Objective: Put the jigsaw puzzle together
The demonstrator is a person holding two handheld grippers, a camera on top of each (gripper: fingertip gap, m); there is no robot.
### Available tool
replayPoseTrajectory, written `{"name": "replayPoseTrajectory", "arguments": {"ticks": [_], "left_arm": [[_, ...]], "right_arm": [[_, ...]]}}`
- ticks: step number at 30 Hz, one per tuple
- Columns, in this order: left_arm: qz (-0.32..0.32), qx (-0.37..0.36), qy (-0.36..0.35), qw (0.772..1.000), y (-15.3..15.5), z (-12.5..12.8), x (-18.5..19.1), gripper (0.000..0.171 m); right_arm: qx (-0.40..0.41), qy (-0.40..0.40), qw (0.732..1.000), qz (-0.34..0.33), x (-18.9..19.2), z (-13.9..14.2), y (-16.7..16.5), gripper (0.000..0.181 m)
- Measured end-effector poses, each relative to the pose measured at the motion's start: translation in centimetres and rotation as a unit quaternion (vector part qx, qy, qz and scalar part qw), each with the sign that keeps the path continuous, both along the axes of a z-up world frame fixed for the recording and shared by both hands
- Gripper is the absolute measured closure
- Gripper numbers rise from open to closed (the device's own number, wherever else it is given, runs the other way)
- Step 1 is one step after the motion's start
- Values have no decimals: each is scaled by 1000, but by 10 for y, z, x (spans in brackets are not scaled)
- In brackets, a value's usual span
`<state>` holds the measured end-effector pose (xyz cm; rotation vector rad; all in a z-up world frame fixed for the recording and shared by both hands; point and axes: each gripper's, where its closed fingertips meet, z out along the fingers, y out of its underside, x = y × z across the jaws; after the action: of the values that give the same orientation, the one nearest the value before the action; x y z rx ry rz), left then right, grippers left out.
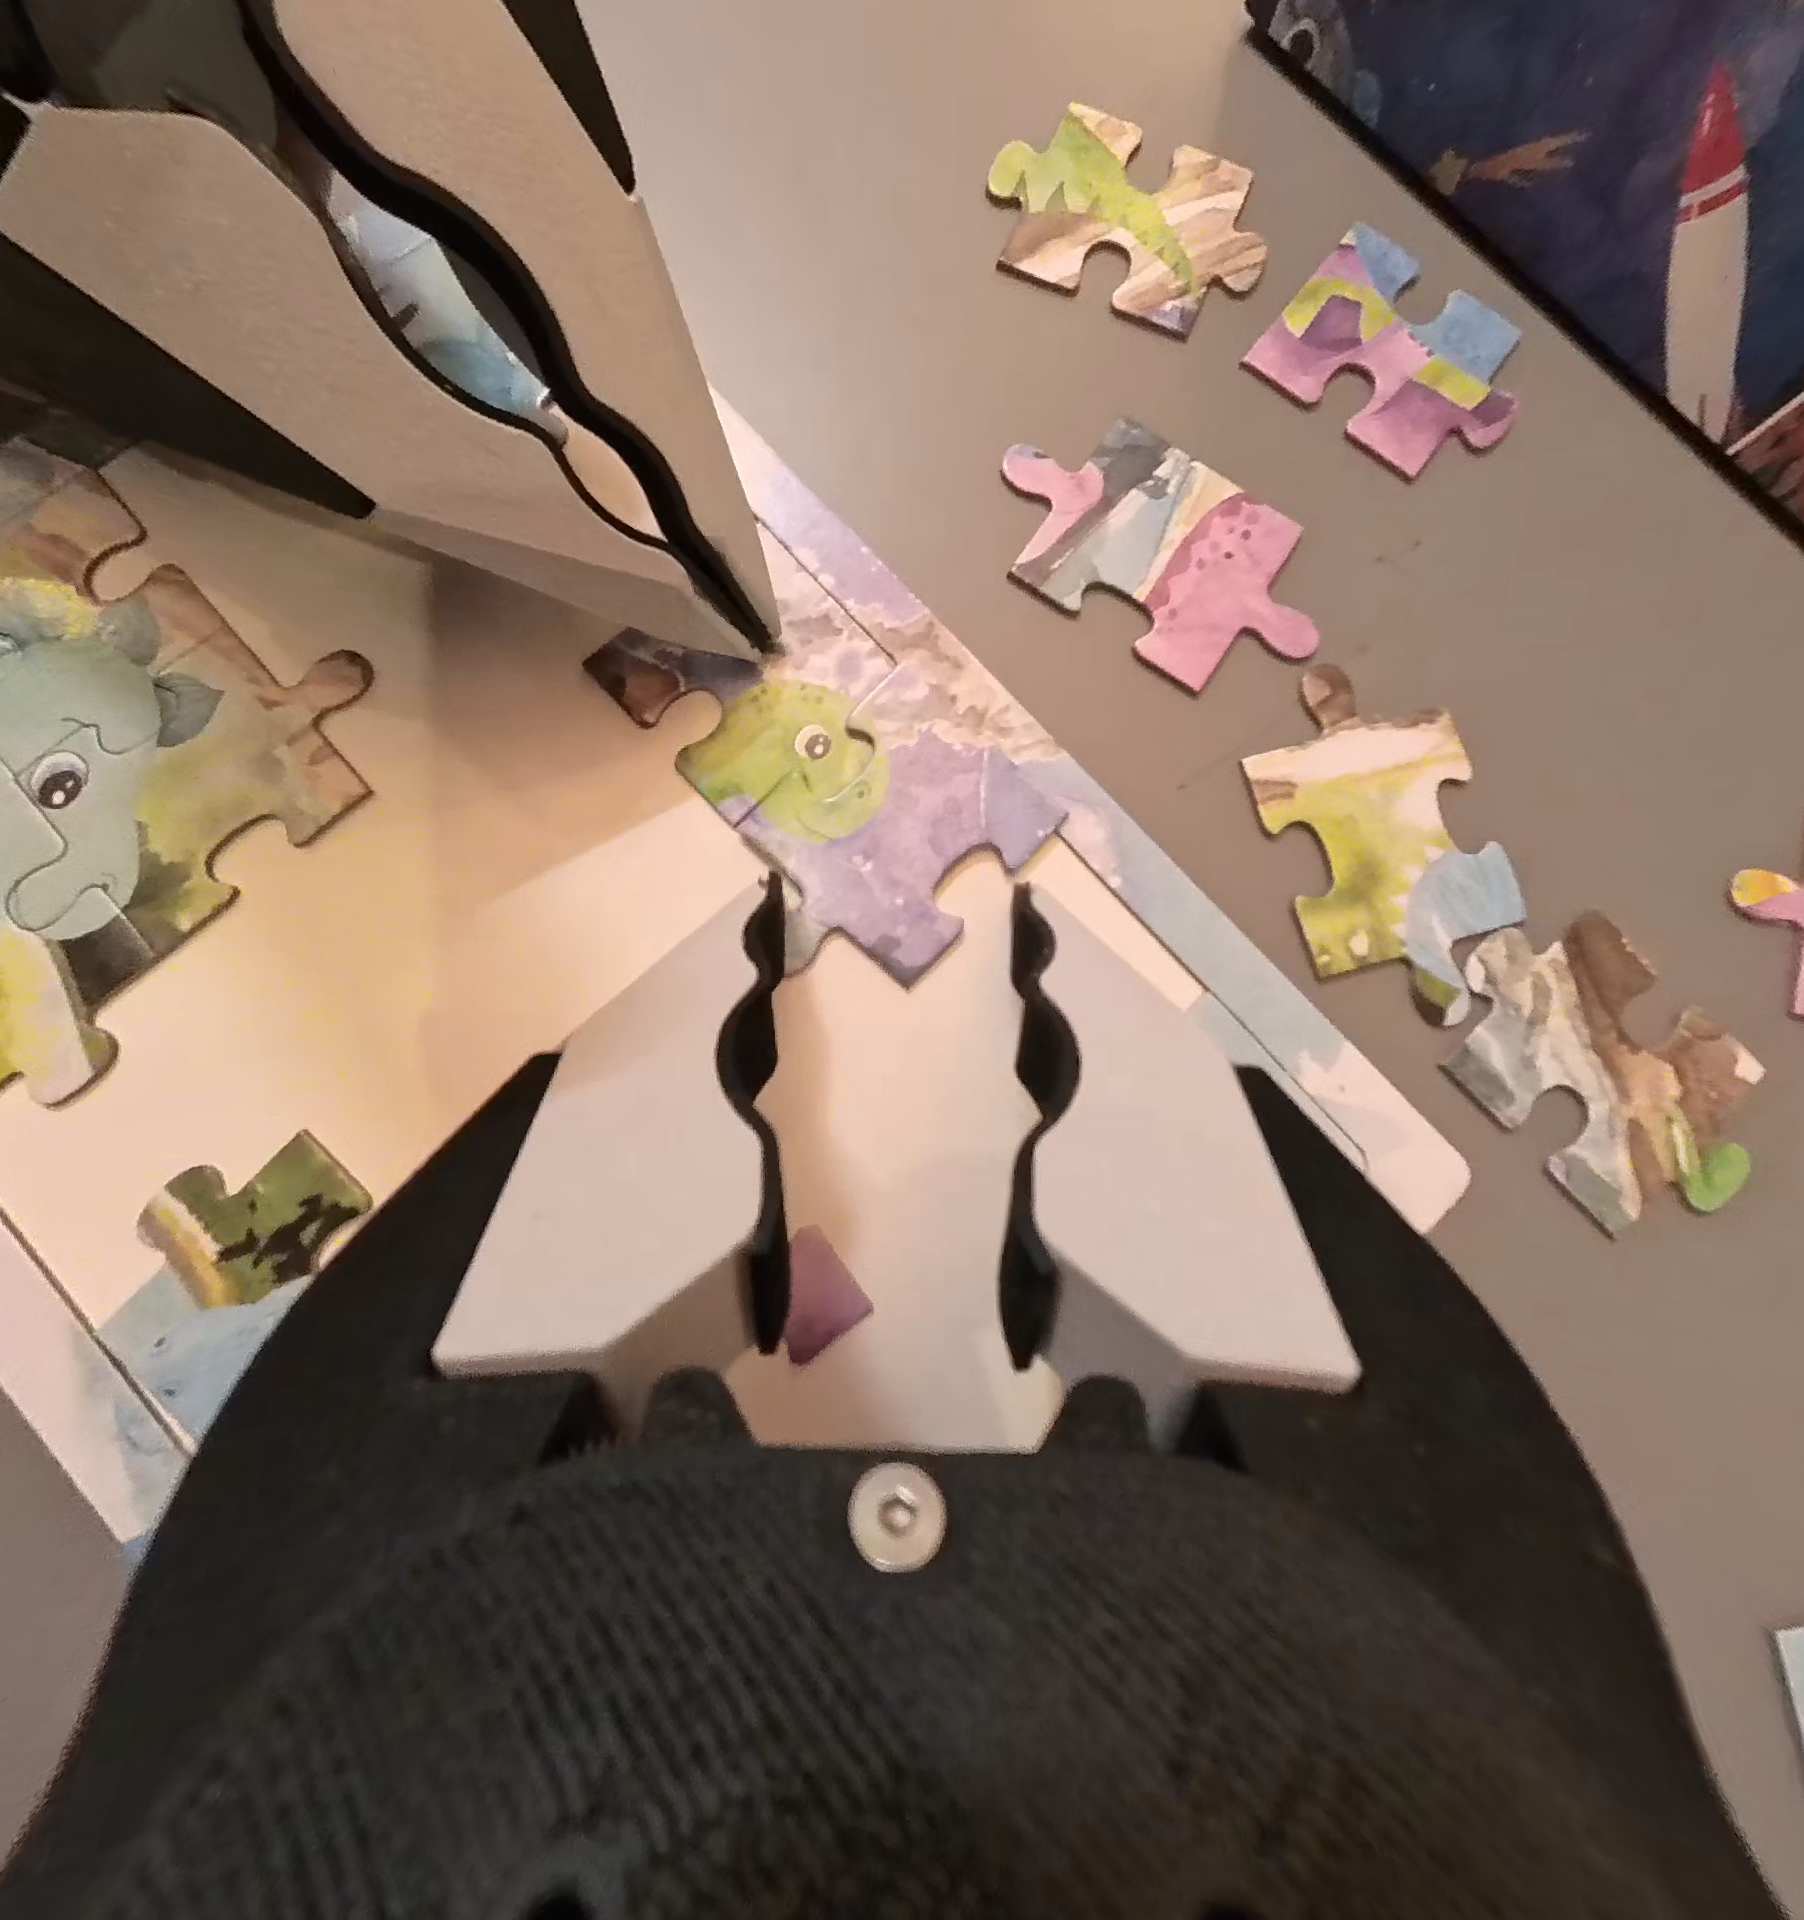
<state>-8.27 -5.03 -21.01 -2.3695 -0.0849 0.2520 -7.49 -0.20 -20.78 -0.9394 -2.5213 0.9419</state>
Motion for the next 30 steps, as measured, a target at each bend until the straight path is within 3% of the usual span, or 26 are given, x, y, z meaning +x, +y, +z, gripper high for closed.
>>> {"name": "replayPoseTrajectory", "arguments": {"ticks": [11, 23, 30], "left_arm": [[0, 0, 2, 1000, 0, 0, 0, 171], [1, 12, -11, 1000, 0, 0, 0, 171], [2, 11, -9, 1000, 0, 0, 0, 171]], "right_arm": [[-3, 64, 998, 24, -6, 14, -8, 127], [-96, 75, 992, 41, -4, 34, -22, 103], [-57, 70, 995, 50, -5, 19, -21, 103]]}}
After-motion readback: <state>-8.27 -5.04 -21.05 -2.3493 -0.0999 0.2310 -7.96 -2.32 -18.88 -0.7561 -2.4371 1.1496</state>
